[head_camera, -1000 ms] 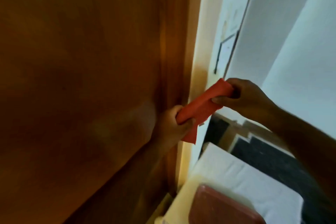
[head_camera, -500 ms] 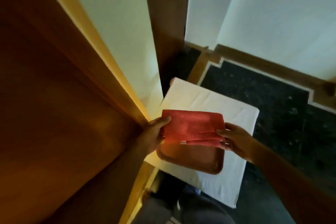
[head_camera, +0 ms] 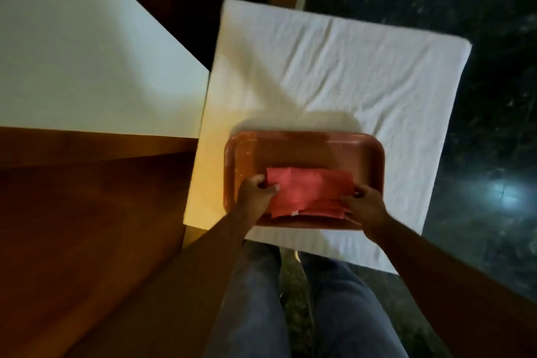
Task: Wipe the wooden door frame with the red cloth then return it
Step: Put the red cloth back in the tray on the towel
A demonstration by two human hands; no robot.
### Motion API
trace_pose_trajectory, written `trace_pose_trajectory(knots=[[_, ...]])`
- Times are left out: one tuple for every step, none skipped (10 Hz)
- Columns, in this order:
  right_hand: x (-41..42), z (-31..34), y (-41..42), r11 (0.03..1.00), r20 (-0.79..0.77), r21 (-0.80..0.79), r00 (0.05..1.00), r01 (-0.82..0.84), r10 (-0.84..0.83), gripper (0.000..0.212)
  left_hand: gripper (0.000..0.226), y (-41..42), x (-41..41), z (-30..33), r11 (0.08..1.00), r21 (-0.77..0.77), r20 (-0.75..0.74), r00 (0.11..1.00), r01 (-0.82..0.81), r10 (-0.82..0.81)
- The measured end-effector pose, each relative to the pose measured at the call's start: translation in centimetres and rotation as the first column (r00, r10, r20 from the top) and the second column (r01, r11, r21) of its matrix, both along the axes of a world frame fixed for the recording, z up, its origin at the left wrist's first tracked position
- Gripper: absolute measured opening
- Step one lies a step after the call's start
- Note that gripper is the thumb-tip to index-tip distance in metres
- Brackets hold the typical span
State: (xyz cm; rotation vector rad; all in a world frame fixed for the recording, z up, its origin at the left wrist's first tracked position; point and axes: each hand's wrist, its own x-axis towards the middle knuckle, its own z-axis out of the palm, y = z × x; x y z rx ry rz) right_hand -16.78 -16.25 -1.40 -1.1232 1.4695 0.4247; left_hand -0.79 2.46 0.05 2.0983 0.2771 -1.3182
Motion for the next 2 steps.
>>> trace_pose_trajectory(knots=[[0.0, -1.0, 1.0, 0.984, -0.056, -0.132, 0.992, -0.116, 0.109, 0.040, 0.040, 0.7, 0.8, -1.9, 0.997, 0.053, -0.004, 0.998, 0.056, -0.056], [0.4, 2.3, 1.6, 0.915, -0.078, -0.292, 0.960, -0.279, 0.267, 0.034, 0.045, 1.0, 1.4, 0.5, 0.993, 0.096, 0.028, 0.997, 0.071, -0.074]])
